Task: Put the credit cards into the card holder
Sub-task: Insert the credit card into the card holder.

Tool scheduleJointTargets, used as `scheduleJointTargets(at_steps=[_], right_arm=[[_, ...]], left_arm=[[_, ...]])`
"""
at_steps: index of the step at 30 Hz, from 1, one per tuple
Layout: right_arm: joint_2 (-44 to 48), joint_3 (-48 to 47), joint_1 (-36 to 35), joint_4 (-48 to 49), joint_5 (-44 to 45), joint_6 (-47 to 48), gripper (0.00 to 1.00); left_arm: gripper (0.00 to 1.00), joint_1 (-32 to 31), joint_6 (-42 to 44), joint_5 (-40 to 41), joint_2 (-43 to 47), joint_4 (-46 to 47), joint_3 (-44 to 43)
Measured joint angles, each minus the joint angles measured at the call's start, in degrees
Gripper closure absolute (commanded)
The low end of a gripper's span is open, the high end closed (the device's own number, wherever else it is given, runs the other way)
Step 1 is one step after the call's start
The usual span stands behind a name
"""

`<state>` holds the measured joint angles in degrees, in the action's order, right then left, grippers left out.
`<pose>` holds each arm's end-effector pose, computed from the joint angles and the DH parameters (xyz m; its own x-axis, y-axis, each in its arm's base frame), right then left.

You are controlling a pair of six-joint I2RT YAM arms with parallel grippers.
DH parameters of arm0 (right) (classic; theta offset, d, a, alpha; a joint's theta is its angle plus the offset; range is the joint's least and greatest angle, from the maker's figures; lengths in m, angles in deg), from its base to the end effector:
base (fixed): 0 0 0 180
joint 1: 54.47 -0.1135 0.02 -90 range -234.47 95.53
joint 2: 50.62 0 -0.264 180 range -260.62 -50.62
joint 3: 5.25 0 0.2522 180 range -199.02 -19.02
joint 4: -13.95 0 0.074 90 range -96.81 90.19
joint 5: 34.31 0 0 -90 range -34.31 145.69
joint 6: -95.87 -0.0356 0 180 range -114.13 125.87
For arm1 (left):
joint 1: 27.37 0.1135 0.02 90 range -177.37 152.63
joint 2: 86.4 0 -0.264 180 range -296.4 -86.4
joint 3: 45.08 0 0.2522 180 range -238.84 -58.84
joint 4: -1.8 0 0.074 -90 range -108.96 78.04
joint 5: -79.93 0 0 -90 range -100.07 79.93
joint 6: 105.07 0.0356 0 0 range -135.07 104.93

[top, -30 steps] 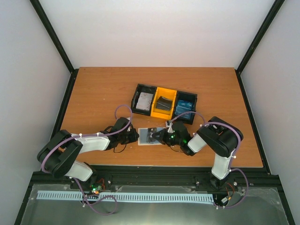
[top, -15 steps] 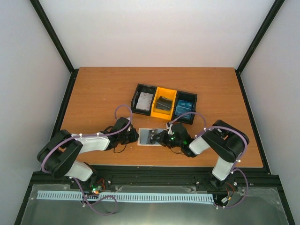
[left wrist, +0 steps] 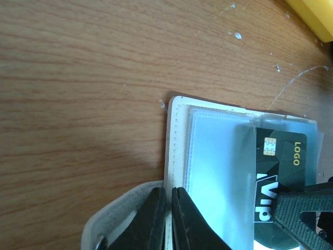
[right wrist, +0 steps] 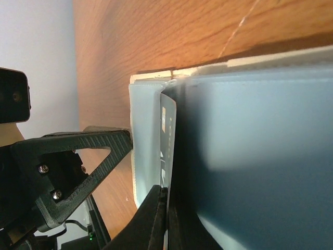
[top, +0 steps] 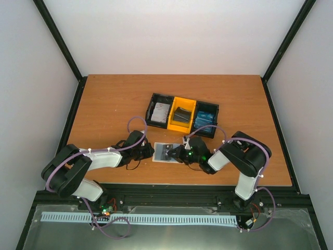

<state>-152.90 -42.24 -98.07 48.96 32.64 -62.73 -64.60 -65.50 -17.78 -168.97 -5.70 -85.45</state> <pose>0.1886 0.1989 0.0885 -0.9520 0.2764 -0.1313 0.0191 0.4818 0.8761 0.1909 -0.1510 0.1225 -0.9022 -0.2738 -0.3331 -0.0422 0.8249 -0.5638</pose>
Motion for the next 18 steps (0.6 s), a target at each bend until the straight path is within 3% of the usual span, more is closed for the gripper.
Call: scheduleJointTargets(at_steps=[8, 18], right_arm=[[-3.08, -2.51, 0.0, 1.38, -3.08, 0.17, 0.94], [-0.48, -4.92, -0.31, -5.88, -2.29, 2.43, 0.66]], left_arm=[[0.94, 0.0, 0.0, -0.02, 0.0, 0.0, 0.0], [0.92, 0.0, 0.02, -0.31, 0.02, -0.04, -0.02]])
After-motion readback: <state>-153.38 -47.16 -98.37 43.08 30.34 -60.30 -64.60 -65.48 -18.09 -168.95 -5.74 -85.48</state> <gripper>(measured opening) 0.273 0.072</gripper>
